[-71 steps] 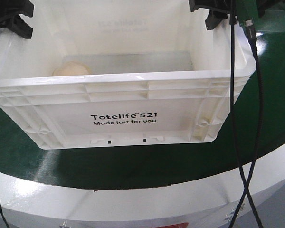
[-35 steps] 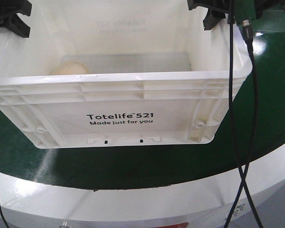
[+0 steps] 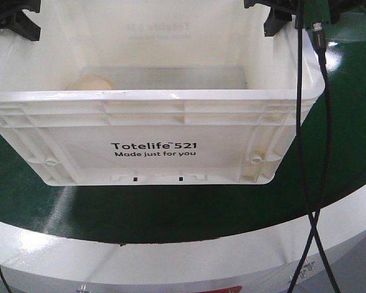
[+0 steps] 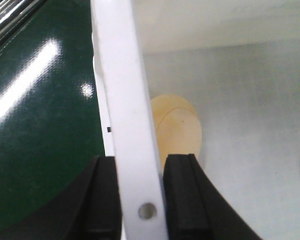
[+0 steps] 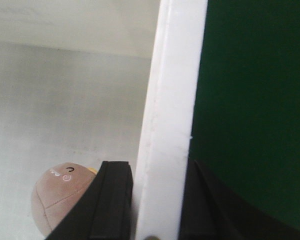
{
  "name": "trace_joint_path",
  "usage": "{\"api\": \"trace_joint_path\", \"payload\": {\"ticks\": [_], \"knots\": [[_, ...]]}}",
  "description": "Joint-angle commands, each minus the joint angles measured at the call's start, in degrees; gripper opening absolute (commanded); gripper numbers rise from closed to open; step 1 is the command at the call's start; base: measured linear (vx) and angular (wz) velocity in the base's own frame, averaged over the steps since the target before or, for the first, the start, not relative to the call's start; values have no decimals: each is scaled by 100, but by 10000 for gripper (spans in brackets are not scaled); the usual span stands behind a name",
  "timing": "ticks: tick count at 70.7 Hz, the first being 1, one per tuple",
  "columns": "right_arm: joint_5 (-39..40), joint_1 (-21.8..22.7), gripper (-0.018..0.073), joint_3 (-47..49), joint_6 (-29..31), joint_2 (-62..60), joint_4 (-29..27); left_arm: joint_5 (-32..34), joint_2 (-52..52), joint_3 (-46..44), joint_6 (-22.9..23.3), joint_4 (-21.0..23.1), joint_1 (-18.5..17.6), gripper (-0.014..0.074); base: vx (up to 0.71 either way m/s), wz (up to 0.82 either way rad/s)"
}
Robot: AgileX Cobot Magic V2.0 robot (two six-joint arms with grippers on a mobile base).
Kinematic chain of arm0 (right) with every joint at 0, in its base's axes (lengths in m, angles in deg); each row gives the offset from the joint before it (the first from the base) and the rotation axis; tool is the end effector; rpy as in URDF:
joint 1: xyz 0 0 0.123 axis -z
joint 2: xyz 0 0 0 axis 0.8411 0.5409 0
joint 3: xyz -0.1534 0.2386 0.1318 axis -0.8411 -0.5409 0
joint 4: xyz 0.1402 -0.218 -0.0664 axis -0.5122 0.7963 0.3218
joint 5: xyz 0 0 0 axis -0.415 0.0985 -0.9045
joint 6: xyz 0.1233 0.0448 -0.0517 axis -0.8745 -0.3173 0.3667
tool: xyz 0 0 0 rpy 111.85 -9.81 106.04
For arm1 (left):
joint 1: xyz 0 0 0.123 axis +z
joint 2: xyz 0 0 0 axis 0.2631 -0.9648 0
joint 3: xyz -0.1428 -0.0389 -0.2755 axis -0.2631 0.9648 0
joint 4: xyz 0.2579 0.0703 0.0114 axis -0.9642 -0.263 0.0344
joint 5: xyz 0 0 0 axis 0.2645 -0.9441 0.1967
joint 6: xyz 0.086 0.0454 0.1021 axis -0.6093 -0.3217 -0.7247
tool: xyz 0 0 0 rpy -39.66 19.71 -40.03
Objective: Place moving items into box and shelve
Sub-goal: 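Hold the crate with both grippers while the base drives away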
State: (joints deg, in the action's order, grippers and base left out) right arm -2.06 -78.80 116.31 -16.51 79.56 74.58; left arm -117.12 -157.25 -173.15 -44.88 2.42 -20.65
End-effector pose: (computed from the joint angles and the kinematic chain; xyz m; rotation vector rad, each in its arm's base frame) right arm 0.3780 0.1448 0.4111 -0.1784 2.5502 0.1970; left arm 0.3622 -0.0653 0.4087 0.1105 2.4935 -0.3494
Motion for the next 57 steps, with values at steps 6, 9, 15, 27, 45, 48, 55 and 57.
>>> {"api": "trace_joint_path", "payload": {"ticks": [6, 9, 15, 27, 45, 48, 55, 57], "knots": [[180, -187, -4, 264, 7, -338, -1287, 720, 317, -247, -20, 1685, -224, 0, 0, 0], [180, -187, -4, 264, 7, -338, -1287, 720, 317, -247, -20, 1685, -224, 0, 0, 0], [180, -187, -4, 264, 7, -338, -1287, 715, 317, -247, -24, 1685, -224, 0, 0, 0], [180, -187, -4, 264, 7, -338, -1281, 715, 317, -247, -24, 1685, -224, 0, 0, 0], [180, -187, -4, 264, 7, -338, -1281, 709, 317, -247, -24, 1685, -224, 0, 0, 0], [180, -187, -4, 264, 7, -338, -1281, 709, 317, -247, -24, 1685, -224, 0, 0, 0], [180, -187, -4, 264, 7, -338, -1281, 709, 317, -247, -24, 1685, -224, 0, -1, 1], [180, -187, -4, 264, 7, -338, -1274, 709, 317, -247, -24, 1685, -224, 0, -3, 0]]}}
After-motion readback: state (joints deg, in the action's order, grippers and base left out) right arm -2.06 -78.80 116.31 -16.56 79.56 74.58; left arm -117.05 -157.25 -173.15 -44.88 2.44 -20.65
